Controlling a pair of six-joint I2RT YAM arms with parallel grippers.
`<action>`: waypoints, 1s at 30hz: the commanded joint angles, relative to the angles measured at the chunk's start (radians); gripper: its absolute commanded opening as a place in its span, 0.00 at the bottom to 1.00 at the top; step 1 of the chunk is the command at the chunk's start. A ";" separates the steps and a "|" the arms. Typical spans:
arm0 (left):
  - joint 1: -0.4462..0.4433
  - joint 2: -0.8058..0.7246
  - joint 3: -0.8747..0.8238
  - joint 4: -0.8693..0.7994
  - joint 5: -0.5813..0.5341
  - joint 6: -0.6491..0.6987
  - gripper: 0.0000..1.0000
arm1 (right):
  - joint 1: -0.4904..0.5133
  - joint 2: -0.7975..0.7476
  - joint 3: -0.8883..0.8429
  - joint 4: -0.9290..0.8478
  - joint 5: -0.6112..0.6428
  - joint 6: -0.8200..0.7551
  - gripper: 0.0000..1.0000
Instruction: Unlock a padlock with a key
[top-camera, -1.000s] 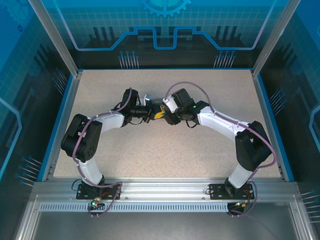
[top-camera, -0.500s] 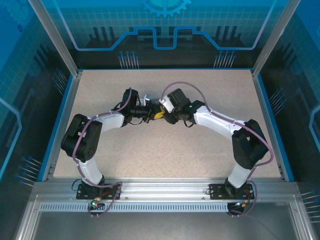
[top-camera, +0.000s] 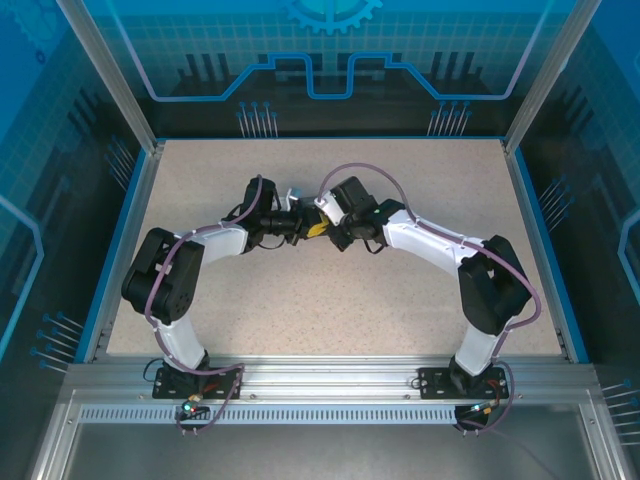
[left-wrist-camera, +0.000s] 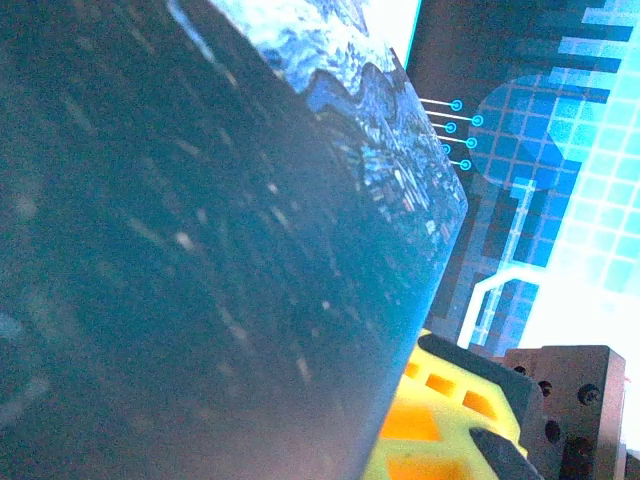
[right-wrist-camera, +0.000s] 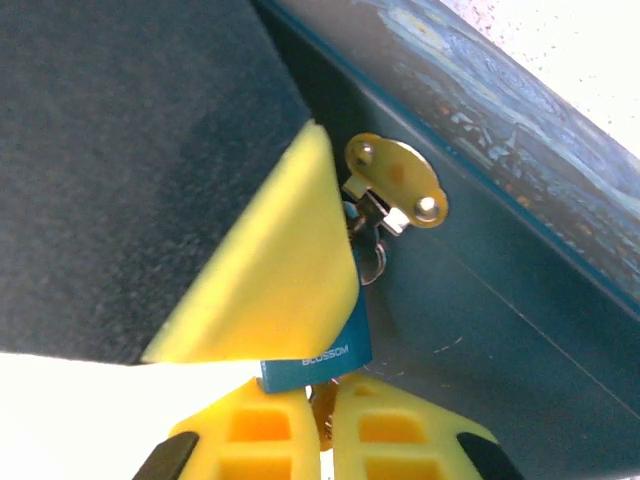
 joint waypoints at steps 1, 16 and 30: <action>0.003 -0.004 0.010 -0.004 0.029 0.006 0.00 | 0.006 0.003 0.042 0.002 -0.029 0.019 0.00; 0.006 0.008 -0.008 0.017 0.021 0.009 0.00 | -0.208 -0.007 0.036 0.084 -0.718 0.289 0.00; 0.009 0.010 -0.001 0.005 0.011 0.008 0.00 | -0.233 -0.075 0.024 -0.045 -0.513 0.252 0.45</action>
